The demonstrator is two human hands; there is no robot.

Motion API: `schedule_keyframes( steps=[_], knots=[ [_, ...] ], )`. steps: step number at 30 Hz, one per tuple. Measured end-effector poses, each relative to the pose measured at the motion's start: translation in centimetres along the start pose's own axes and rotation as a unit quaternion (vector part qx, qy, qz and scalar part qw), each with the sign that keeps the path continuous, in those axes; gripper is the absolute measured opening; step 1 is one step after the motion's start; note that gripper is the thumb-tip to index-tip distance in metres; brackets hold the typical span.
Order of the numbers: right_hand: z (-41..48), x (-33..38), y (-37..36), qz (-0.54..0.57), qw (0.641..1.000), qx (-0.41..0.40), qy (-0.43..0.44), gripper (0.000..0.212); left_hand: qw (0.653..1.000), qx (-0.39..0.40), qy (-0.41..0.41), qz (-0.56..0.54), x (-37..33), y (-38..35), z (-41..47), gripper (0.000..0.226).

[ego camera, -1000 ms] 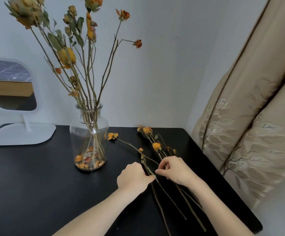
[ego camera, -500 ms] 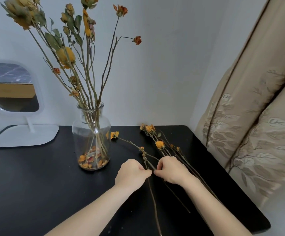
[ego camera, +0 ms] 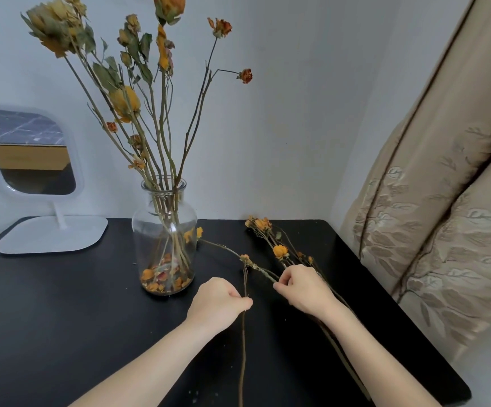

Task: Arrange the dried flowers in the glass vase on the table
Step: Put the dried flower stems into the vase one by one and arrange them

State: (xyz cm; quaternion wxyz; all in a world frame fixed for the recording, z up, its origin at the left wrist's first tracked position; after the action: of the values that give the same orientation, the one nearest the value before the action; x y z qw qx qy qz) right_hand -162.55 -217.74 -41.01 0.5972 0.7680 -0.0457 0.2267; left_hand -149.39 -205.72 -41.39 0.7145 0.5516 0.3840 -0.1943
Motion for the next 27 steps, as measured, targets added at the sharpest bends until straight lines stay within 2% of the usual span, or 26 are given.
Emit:
schedule_keyframes(
  steps=[4, 9, 14, 20, 24, 27],
  knots=[
    [-0.2, 0.1, 0.1, 0.019, 1.0, -0.012, 0.004, 0.008, 1.0, -0.001, 0.006, 0.02, 0.3, 0.1, -0.2, 0.044],
    [-0.3, 0.1, 0.4, 0.027, 1.0, 0.0, 0.002, 0.01, 0.999, -0.02, -0.038, 0.034, 0.2, 0.3, -0.2, 0.028],
    [-0.6, 0.0, 0.1, 0.027, 0.999, 0.018, 0.002, 0.01, 0.997, -0.05, -0.051, 0.024, 0.5, 0.6, 0.0, 0.035],
    [-0.9, 0.2, -0.8, 0.005, 0.999, 0.046, 0.014, 0.016, 0.998, -0.044, -0.037, -0.012, 0.9, 0.3, 0.1, 0.027],
    [-0.5, 0.7, 0.1, 0.03, 0.998, -0.051, 0.018, 0.022, 0.999, -0.036, -0.035, -0.016, 1.1, 0.2, -0.1, 0.027],
    [0.0, 1.1, 0.5, -0.012, 0.996, -0.086, 0.016, 0.021, 0.999, -0.036, -0.035, -0.016, 1.3, 0.2, -0.4, 0.025]
  ],
)
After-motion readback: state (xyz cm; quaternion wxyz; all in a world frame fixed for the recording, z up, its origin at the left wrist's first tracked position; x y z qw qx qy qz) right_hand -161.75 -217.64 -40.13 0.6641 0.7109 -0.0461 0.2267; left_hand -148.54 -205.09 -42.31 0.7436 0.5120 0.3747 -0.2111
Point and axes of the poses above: each hand's wrist, its own z-axis towards the middle knuckle, its own y-axis out of the back of the hand, x = y × z, the point moved 4 cm from there along z, towards the middle knuckle, and after that the axes turned 14 degrees about -y, right-handed, at the moved point
